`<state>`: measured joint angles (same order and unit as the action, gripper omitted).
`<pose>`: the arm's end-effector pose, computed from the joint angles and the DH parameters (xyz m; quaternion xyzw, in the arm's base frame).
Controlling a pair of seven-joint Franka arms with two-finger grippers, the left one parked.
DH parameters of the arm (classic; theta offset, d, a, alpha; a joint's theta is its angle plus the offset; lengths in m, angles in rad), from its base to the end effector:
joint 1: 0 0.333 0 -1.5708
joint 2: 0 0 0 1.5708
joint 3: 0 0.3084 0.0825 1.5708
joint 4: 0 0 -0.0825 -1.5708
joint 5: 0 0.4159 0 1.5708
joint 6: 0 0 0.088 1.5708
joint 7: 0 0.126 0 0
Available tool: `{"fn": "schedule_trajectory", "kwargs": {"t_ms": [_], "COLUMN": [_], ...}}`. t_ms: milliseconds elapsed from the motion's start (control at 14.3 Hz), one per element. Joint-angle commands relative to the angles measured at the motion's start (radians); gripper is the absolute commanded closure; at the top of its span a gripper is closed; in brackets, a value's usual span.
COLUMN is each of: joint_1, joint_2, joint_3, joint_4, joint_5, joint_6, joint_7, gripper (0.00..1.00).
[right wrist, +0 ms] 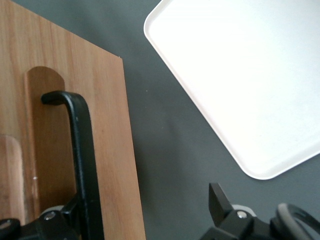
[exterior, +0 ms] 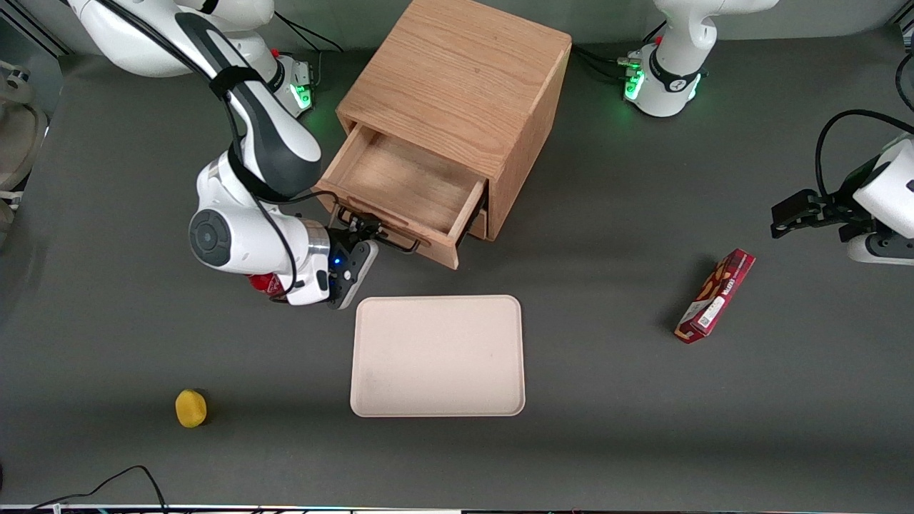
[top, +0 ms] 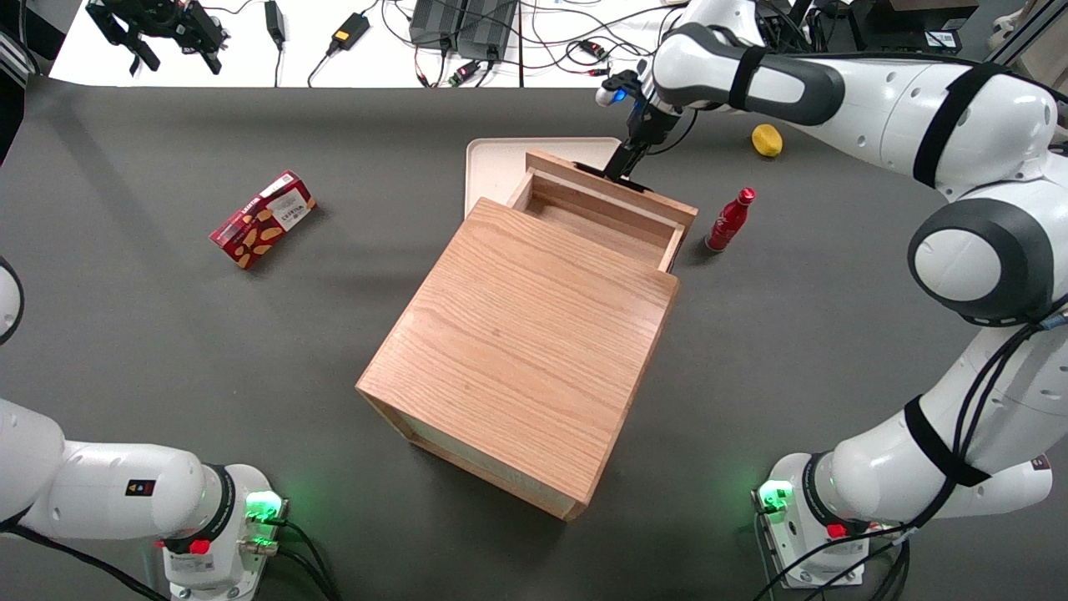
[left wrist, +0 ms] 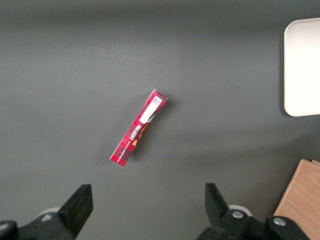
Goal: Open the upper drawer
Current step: 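Pull the upper drawer outward from the cabinet with the right gripper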
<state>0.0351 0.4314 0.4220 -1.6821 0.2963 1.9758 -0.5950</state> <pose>0.6055 0.2995 0.3277 -0.8790 -0.4209 0.0378 0.2210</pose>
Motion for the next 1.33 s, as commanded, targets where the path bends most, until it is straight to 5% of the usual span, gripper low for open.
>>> {"fn": "schedule_trajectory", "kwargs": {"t_ms": [0,1256], "joint_1": [0.005,0.006], "joint_2": [0.041,0.178], "joint_3": [-0.023,-0.103], "joint_4": [0.065,0.297], "joint_5": [-0.022,-0.071], "joint_6": [-0.032,-0.143], "joint_7": [-0.023,-0.045], "gripper": [0.0,0.0]}}
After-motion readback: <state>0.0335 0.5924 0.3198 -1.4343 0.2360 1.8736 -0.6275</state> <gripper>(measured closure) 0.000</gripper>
